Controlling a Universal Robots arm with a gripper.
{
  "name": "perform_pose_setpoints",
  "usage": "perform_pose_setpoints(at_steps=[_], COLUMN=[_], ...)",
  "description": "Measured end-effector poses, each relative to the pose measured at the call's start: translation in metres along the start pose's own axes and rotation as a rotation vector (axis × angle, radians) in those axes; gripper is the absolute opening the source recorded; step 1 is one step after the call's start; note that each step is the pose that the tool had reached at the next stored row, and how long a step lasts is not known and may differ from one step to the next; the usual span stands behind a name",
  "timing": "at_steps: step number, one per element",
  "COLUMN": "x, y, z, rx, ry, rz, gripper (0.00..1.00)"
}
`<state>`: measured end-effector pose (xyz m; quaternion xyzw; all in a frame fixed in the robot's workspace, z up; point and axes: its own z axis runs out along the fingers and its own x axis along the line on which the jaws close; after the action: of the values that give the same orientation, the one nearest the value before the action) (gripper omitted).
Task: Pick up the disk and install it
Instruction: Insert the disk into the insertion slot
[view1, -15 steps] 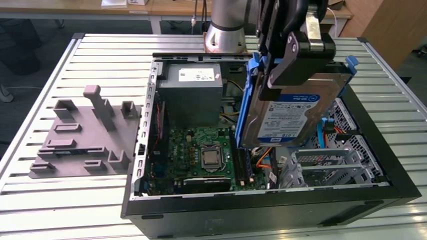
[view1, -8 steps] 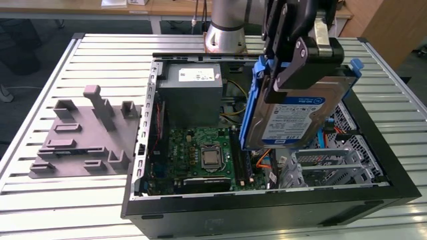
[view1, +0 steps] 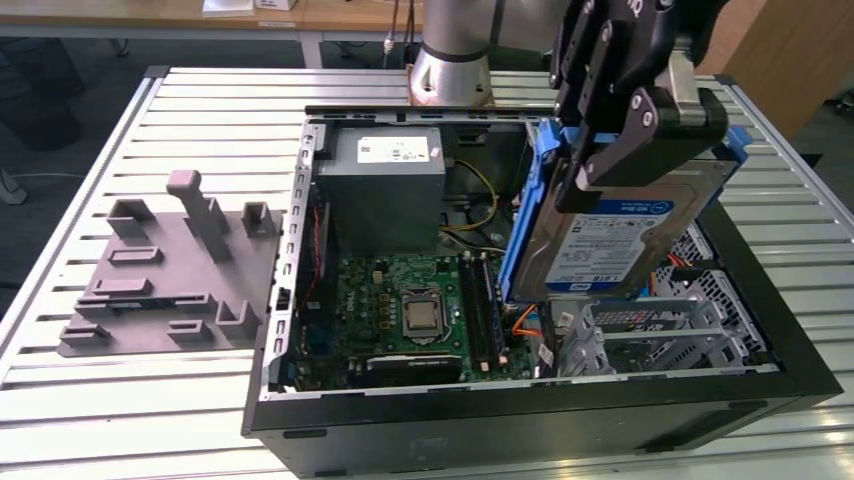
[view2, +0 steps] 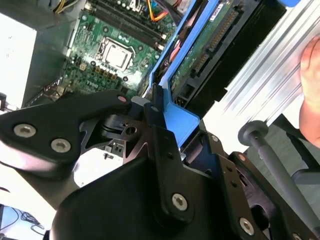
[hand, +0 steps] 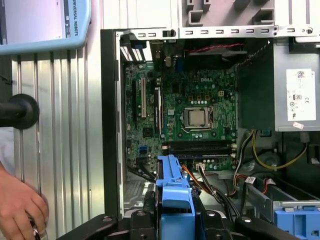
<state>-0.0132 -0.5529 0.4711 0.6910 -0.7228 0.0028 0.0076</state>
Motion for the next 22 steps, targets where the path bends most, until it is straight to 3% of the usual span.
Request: perform_pose_setpoints(at_steps=[3,9,15,22], x=[0.0002,0.0008,0.0073,0.0072], y=[-0.005,-0.0052,-0.006,-0.0178], z=[0.0006,0.0007,0.0016,0.0051], rx=[0.0,0.0,0.0,0.0], ry=[0.0,0.0,-0.0001,0.0], rz=[0.0,0.0,0.0,0.0], gripper=[0.36,0.36,0.36,0.36])
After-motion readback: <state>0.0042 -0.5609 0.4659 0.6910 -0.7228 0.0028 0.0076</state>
